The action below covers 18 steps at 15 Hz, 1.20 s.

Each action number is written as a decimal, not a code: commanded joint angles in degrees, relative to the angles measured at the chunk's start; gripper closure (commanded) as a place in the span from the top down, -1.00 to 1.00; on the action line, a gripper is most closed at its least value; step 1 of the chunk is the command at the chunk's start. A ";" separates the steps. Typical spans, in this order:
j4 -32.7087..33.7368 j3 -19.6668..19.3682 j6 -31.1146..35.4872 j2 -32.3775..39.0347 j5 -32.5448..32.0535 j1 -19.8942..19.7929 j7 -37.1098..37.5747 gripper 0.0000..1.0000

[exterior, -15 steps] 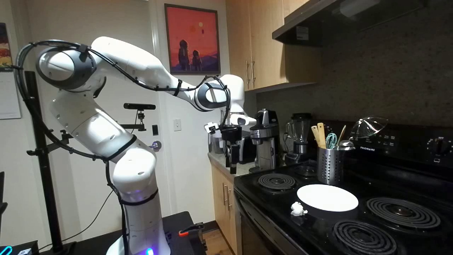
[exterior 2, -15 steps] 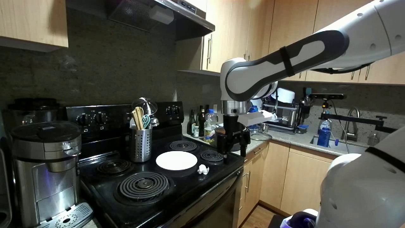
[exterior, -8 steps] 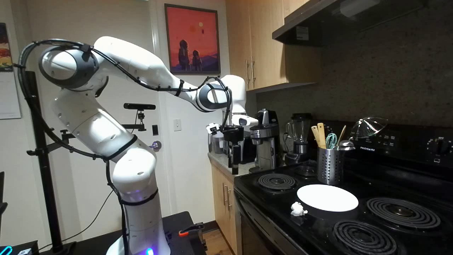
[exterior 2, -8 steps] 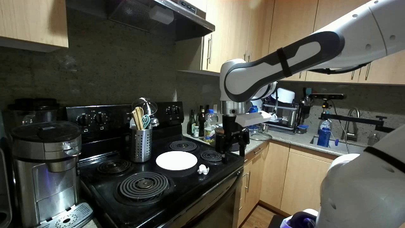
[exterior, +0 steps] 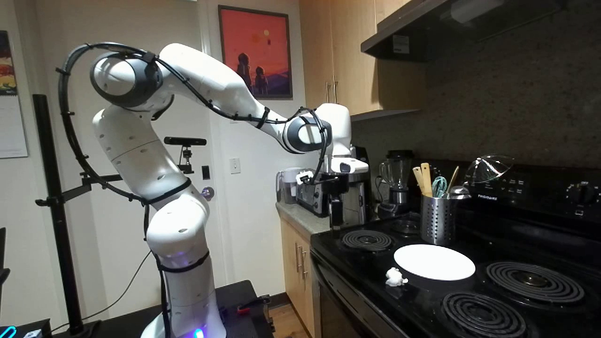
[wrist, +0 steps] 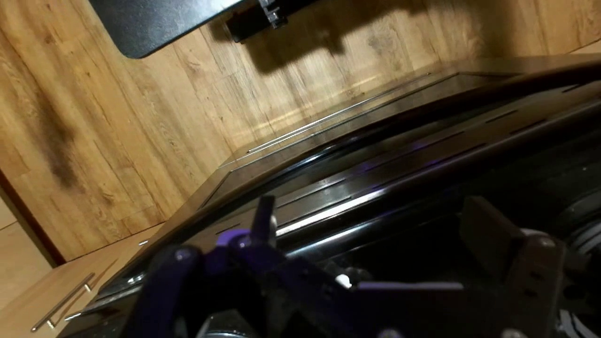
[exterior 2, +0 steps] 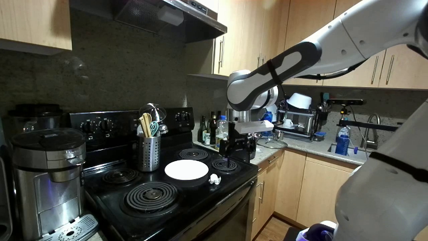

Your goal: Put the white paper on the plate

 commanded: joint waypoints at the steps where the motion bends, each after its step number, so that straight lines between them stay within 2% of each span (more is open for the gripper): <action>1: 4.59 -0.60 2.34 6.94 -0.62 -1.29 3.96 1.00; 4: 6.41 -1.50 2.67 9.60 -0.66 -1.09 3.33 1.00; 5: 4.41 -1.67 2.57 7.51 -0.15 -0.66 2.73 1.00; 9: 5.78 -1.96 2.57 9.48 -0.16 -0.57 2.74 1.00; 18: 14.35 -2.87 8.38 22.45 -1.43 -0.45 5.26 1.00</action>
